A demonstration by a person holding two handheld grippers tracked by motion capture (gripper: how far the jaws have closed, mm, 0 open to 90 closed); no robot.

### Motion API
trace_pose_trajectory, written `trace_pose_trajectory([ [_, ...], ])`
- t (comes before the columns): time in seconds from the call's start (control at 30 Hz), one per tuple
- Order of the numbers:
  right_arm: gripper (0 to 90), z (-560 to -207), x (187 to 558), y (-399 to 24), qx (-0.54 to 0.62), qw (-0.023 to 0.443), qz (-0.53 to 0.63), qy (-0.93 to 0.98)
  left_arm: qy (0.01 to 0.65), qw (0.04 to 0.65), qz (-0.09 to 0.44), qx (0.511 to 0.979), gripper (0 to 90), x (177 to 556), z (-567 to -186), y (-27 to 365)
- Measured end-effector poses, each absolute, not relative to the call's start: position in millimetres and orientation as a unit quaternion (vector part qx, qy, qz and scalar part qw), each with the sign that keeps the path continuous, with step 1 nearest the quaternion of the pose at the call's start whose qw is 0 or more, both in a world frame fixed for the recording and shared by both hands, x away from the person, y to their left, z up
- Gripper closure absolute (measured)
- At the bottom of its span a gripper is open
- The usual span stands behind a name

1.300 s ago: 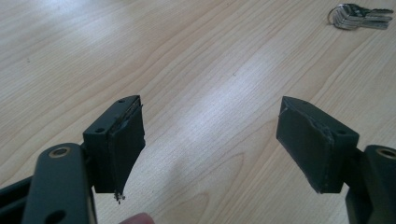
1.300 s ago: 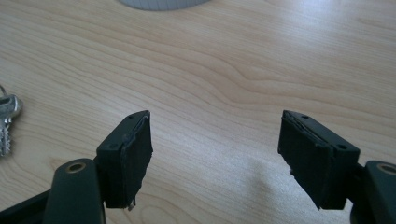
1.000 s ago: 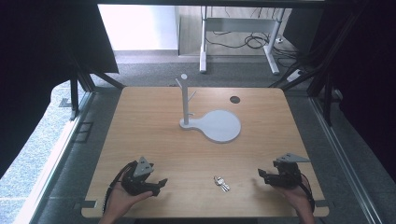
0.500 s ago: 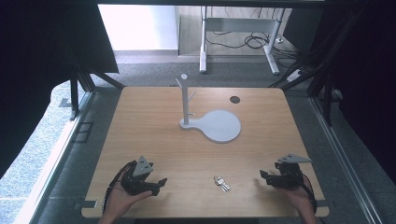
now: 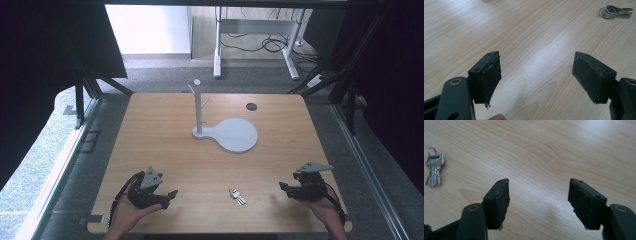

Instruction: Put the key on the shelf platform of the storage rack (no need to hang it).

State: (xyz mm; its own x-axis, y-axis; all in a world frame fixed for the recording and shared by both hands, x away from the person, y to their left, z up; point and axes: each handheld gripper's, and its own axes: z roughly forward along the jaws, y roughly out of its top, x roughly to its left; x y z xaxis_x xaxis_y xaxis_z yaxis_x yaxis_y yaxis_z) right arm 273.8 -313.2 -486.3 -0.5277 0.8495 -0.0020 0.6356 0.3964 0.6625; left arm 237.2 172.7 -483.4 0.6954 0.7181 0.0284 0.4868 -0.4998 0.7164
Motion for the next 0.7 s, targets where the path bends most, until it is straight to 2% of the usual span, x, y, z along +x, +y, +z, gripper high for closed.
trace_pose_trajectory([
  [0.37,40.0,-464.1,278.9,-299.4,0.422,0.141,0.294,0.846,0.359,0.355,0.165,0.847,23.3,237.0,-482.9,173.3],
  [0.5,44.7,-455.3,283.4,-291.2,0.409,0.122,0.289,0.857,0.351,0.353,0.162,0.852,23.3,235.8,-483.1,169.3],
  [0.7,45.2,-445.9,288.1,-277.2,0.390,0.111,0.280,0.870,0.349,0.354,0.160,0.853,23.2,234.7,-482.5,167.8],
])
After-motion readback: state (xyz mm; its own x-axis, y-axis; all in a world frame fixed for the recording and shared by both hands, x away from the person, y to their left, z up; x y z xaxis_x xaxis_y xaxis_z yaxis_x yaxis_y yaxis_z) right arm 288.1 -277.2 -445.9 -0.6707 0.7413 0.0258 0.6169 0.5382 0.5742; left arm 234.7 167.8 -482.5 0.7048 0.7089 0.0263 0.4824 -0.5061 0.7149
